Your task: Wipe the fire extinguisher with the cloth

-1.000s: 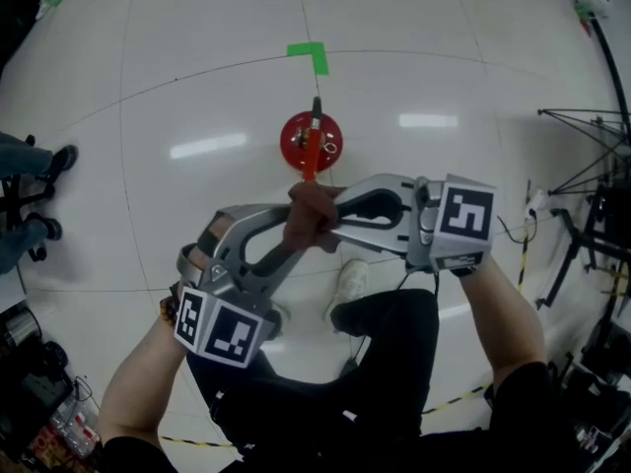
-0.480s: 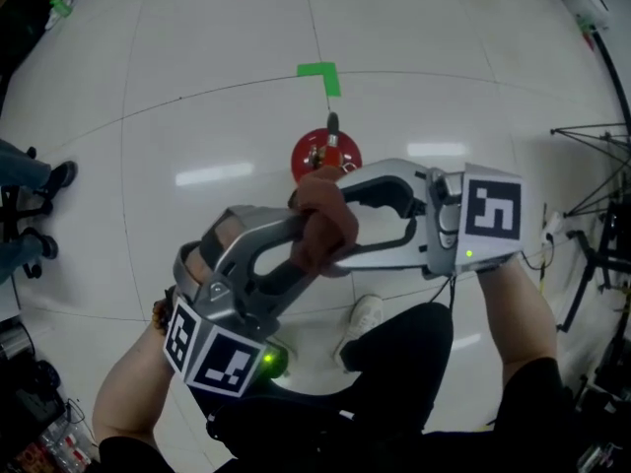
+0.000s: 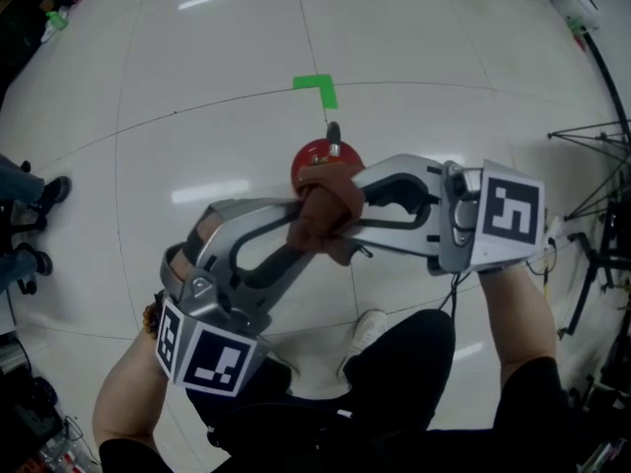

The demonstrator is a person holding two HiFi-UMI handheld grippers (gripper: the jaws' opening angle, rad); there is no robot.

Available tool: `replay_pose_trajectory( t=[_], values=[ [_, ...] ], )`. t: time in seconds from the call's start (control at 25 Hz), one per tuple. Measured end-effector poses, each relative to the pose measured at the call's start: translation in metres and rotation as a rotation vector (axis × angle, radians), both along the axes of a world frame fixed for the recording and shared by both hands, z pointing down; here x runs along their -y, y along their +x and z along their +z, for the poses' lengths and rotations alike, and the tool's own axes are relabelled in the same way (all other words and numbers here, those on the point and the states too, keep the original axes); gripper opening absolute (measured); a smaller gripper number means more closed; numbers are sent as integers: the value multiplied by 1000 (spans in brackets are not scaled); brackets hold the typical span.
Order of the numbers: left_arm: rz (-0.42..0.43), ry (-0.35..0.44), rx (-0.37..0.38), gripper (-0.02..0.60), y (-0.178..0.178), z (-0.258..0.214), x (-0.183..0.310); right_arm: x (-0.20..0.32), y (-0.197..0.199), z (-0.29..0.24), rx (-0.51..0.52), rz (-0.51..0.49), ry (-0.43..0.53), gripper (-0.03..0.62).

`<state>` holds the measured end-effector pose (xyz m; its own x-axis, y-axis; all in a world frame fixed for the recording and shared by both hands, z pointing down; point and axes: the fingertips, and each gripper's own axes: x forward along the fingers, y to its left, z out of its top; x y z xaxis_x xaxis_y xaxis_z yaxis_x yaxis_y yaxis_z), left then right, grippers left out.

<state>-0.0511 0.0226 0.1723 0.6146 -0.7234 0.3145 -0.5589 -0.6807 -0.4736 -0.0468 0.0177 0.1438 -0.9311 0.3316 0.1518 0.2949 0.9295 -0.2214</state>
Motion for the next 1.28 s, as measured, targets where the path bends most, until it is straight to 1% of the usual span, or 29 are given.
replay_pose_trajectory(
  t=[0.12,0.24,0.44,0.56,0.6,0.64,0.72,0.8,0.92,1.12,1.28],
  values=[
    [-35,-6,-35,149,-14,5,3,16,9,3,-9,58,11,92],
    [-82,-23,-77,149,-27,12,7,28,14,17,-70,96,64,92],
    [-174,-71,-169,147,-38,30,15,29,11,49,-191,108,164,92],
    [-235,-96,-229,143,-41,39,21,28,5,60,-217,115,215,92],
    [-257,-103,-244,125,-44,42,22,28,3,63,-224,121,234,92],
    [-281,-112,-256,121,-47,45,24,30,2,65,-233,129,256,92],
    [-336,-130,-270,120,-54,53,27,33,-1,69,-247,151,300,94],
    [-386,-149,-281,84,-61,62,30,39,-3,73,-254,176,331,94],
    [-440,-180,-308,84,-70,76,29,47,-3,78,-261,209,370,92],
    [-490,-218,-336,84,-73,95,25,59,-4,83,-264,266,394,92],
    [-503,-238,-348,83,-72,107,27,73,-5,88,-254,300,401,92]
  ],
)
